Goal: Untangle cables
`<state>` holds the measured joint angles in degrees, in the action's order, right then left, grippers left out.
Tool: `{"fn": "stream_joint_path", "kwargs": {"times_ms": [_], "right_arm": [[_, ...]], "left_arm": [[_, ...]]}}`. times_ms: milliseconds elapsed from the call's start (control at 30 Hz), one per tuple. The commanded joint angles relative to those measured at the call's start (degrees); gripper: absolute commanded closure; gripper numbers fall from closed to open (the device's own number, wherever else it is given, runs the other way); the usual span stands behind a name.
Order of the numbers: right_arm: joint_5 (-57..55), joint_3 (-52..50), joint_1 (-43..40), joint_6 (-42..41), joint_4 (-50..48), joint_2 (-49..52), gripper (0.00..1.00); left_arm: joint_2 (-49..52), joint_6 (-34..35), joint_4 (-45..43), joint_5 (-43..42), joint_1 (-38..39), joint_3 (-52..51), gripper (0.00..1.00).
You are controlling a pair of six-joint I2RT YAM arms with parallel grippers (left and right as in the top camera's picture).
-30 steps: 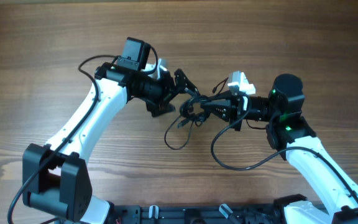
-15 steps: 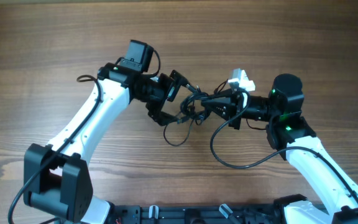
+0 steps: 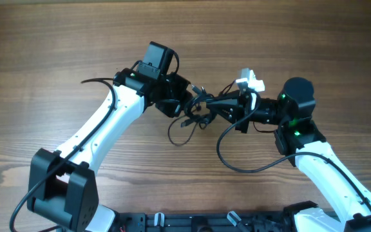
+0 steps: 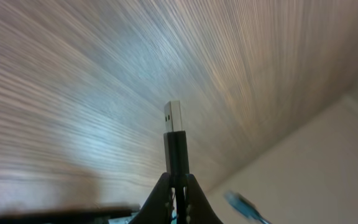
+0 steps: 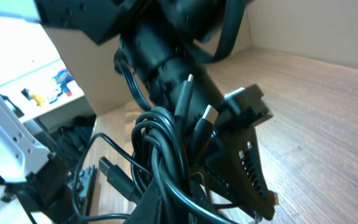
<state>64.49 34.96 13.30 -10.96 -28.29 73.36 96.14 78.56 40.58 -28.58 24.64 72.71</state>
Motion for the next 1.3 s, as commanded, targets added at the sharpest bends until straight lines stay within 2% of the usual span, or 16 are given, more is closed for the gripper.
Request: {"fn": "stream_joint_path", "kwargs": {"times_ms": [0, 200, 300, 433, 700, 867, 900, 933, 967, 1033, 1133, 1167, 1267], "right_arm": [[1.36, 0.28, -1.01, -6.16, -2.62, -0.52, 0.96], [0.87, 0.28, -7.41, -8.11, -2.69, -0.50, 0.96], [-0.61, 0.28, -9.84, -12.20, -2.67, -0.50, 0.96], [-0.59, 0.28, -10.38, -12.13, -2.03, -0.50, 0.96], [-4.07, 0.28, -10.38, -12.15, 2.62, -0.50, 0.96], [-4.09, 0.28, -10.38, -12.15, 2.60, -0.50, 0.96], [-4.09, 0.28, -10.38, -12.15, 2.60, -0.50, 0.96], [-4.26, 0.28, -10.38, -12.17, 2.60, -0.50, 0.96], [-5.14, 0.28, -10.38, -13.18, 2.60, -0.50, 0.96], [-9.77, 0.28, -10.38, -20.31, 2.95, -0.48, 0.96], [-12.81, 0.28, -10.38, -31.93, 2.82, -0.48, 0.95], [-13.38, 0.28, -10.38, -34.49, 2.82, -0.48, 0.91], [-13.51, 0.28, -10.38, -34.71, 3.26, -0.46, 0.91]], "left_arm": [[0.37, 0.31, 3.65, 14.51, -0.09, 0.48, 0.96], [0.37, 0.28, 13.27, 25.38, -1.81, 0.48, 0.96], [0.37, 0.17, 16.63, 28.72, -3.28, 0.48, 0.96], [0.37, 0.09, 21.66, 34.58, -5.46, 0.48, 0.96], [0.37, 0.09, 31.56, 40.92, -11.87, 0.48, 0.96], [0.37, 0.11, 31.67, 41.11, -13.31, 0.48, 0.96], [0.37, 0.13, 31.39, 41.09, -13.31, 0.48, 0.92], [0.37, 0.11, 30.77, 40.83, -13.31, 0.48, 0.84], [0.37, 0.13, 30.58, 40.68, -13.31, 0.48, 0.84], [0.37, 0.13, 29.53, 40.61, -13.31, 0.48, 0.95], [0.39, 0.35, 27.50, 40.61, -13.29, 0.48, 0.96], [0.37, 0.33, 26.34, 40.13, -13.22, 0.48, 0.96], [0.39, 0.28, 23.17, 37.18, -13.14, 0.48, 0.96]]}}
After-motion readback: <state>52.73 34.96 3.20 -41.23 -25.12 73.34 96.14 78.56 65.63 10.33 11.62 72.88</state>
